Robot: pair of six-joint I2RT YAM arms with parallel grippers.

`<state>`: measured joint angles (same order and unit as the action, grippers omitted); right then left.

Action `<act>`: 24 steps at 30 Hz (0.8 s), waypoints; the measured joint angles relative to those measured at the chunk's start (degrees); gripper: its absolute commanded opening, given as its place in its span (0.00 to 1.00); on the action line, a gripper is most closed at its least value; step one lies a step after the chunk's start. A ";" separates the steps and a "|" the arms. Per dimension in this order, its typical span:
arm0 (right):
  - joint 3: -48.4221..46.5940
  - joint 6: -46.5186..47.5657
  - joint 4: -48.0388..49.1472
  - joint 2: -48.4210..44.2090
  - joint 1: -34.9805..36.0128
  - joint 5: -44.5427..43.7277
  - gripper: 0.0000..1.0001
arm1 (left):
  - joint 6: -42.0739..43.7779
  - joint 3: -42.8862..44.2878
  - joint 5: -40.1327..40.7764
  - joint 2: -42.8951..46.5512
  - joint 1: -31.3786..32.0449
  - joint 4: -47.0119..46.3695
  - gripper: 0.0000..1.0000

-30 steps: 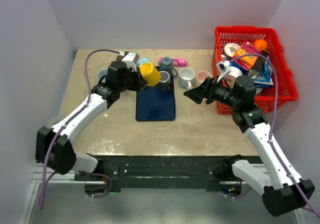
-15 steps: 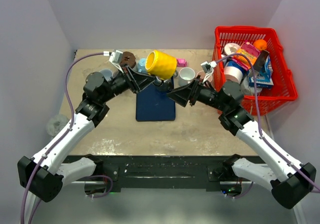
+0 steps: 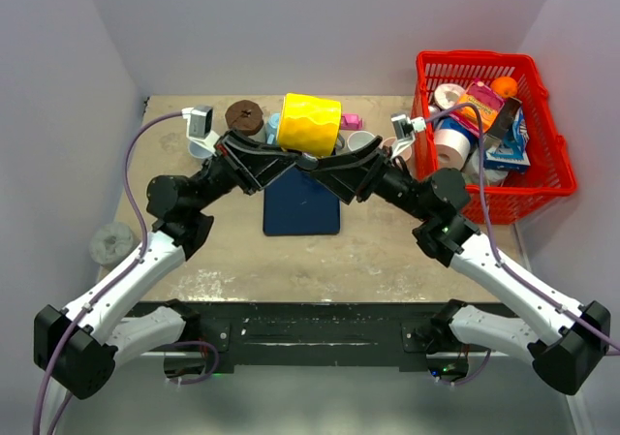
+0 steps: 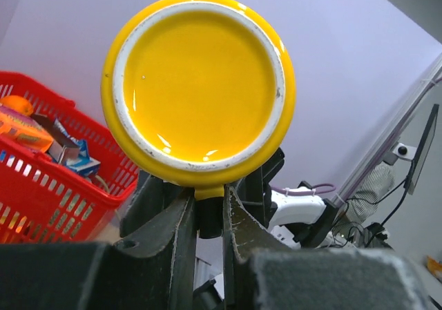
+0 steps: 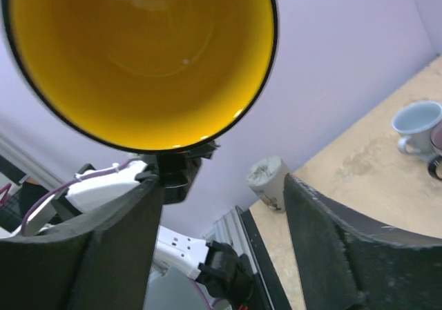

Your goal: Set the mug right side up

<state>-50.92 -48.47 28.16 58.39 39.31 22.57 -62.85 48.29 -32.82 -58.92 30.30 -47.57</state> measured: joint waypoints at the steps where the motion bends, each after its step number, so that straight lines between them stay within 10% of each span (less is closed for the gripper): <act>1: -0.07 -0.02 0.94 0.04 0.37 -0.20 0.65 | -0.48 -0.48 0.07 0.00 0.04 -1.81 0.00; 24: -0.11 -1.77 14.91 3.13 4.02 -0.92 0.27 | -4.02 -4.02 0.96 -2.27 1.77 -15.26 0.00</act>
<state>-51.03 -50.24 43.07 61.52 43.33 21.65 -66.87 44.27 -31.86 -61.19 32.08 -62.83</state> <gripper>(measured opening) 0.369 0.204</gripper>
